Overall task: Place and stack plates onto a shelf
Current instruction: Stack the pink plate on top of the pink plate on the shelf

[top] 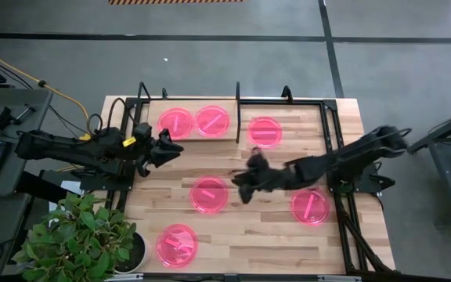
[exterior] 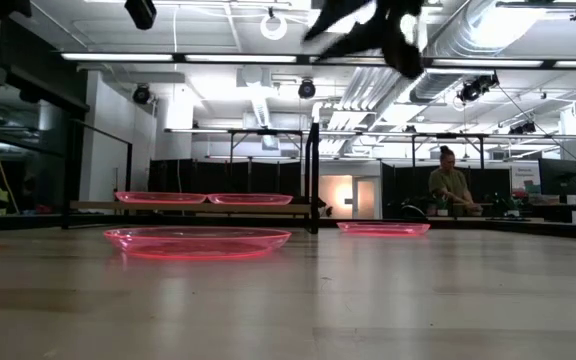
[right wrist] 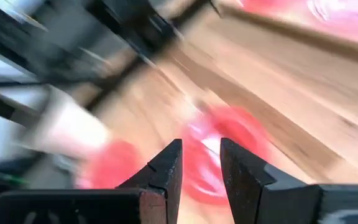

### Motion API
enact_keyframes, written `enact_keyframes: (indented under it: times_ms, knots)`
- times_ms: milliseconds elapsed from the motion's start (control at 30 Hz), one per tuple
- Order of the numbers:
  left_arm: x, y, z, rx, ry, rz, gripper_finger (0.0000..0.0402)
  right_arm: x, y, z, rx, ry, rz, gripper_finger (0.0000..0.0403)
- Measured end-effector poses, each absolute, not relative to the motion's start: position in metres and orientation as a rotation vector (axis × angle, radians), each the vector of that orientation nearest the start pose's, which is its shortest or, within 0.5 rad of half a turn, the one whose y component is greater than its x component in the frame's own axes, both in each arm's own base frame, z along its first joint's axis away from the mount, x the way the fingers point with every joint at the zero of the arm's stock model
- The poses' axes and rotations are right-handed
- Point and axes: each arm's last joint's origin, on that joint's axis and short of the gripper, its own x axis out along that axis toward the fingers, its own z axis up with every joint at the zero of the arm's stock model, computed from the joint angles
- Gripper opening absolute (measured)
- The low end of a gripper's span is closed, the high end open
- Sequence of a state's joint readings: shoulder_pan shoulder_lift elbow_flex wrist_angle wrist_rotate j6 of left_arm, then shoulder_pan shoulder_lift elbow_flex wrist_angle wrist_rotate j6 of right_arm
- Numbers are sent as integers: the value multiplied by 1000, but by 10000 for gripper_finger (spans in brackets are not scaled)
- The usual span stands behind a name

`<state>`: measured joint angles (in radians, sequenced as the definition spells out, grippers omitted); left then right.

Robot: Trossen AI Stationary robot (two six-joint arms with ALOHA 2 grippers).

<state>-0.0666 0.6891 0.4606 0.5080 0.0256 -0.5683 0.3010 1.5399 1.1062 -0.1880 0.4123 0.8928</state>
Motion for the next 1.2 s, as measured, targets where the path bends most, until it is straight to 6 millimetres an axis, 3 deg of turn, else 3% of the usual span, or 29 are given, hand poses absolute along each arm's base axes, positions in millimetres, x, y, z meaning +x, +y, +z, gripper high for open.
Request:
enact_keyframes:
  times_ms: [267, 400, 700, 1200]
  knots:
    - [161, -11, 300, -578, -240, -155, 111, 369, 81, 177, 684, 752, -478, 90]
    - [161, -11, 300, -578, -239, -155, 111, 378, 77, 154, 724, 743, -542, 90]
    - [161, -11, 299, -579, -233, -146, 111, 390, 75, 129, 748, 687, -573, 90]
    - [162, -10, 299, -581, -232, -123, 111, 398, 78, 116, 791, 642, -556, 90]
